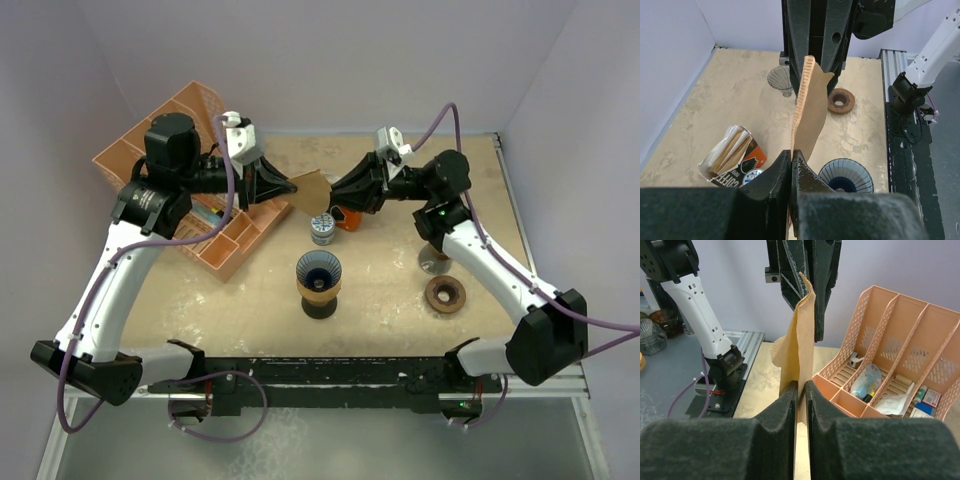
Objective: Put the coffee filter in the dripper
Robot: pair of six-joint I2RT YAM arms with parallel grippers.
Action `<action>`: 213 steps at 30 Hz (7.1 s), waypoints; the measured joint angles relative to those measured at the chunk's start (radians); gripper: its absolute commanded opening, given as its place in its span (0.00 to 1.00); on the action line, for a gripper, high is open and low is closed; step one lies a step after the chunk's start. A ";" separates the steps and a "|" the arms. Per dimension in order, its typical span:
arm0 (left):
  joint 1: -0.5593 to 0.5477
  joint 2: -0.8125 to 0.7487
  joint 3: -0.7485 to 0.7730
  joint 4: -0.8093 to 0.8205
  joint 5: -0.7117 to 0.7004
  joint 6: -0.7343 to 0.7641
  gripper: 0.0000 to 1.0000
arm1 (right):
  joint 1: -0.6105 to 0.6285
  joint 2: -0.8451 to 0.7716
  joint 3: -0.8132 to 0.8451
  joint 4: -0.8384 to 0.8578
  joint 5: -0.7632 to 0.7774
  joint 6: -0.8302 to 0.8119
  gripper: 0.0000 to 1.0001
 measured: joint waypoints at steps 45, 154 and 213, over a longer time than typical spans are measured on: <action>0.031 -0.010 0.166 -0.420 -0.420 0.347 0.60 | 0.167 -0.171 0.299 -1.545 0.527 -1.053 0.00; -0.395 0.060 -0.173 -0.483 -0.244 0.633 0.56 | 0.149 0.132 0.361 -1.509 0.282 -1.040 0.30; -0.435 0.046 -0.425 -0.232 -0.202 0.484 0.60 | 0.157 0.198 0.242 -1.408 0.389 -0.988 0.67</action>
